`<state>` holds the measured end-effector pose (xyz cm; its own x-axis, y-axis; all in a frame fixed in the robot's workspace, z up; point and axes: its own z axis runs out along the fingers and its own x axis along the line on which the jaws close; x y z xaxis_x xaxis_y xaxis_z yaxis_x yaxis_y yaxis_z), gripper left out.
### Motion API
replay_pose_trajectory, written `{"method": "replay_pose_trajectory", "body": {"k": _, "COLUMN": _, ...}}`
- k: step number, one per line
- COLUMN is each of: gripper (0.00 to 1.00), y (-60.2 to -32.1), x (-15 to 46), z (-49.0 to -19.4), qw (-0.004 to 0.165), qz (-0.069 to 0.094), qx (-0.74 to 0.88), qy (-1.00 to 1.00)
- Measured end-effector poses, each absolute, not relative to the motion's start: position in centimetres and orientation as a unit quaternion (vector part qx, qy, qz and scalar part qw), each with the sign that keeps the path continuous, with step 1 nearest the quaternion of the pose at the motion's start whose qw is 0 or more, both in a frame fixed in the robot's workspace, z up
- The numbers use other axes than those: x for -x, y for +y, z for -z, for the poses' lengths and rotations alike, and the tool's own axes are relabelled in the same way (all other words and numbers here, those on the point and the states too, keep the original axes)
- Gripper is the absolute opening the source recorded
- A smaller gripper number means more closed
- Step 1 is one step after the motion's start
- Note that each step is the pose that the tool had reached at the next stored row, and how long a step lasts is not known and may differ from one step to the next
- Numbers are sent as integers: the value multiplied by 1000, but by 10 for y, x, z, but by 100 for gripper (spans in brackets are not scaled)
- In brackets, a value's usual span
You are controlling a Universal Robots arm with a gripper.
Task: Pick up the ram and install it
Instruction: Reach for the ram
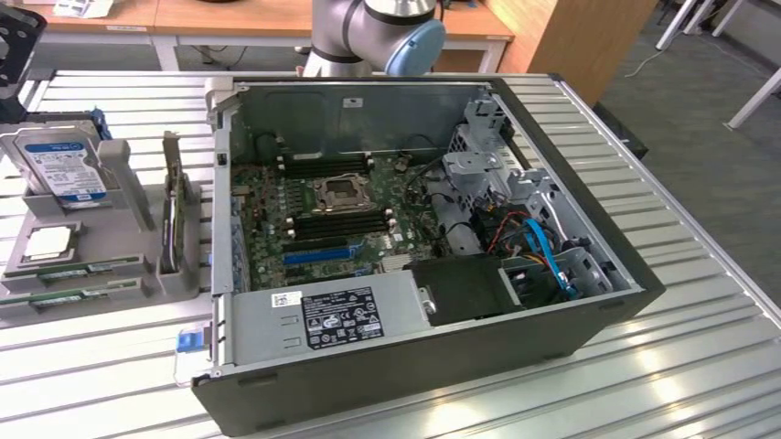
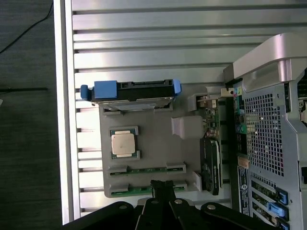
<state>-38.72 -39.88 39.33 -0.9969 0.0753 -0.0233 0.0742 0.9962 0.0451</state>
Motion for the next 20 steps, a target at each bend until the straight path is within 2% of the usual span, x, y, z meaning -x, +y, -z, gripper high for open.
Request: {"method": "replay_pose_trajectory", "body": {"k": 20, "gripper": 10, "y": -399, "x": 387, "z": -368, "qw": 12, "qz": -22, "qx": -37, "qy": 999}}
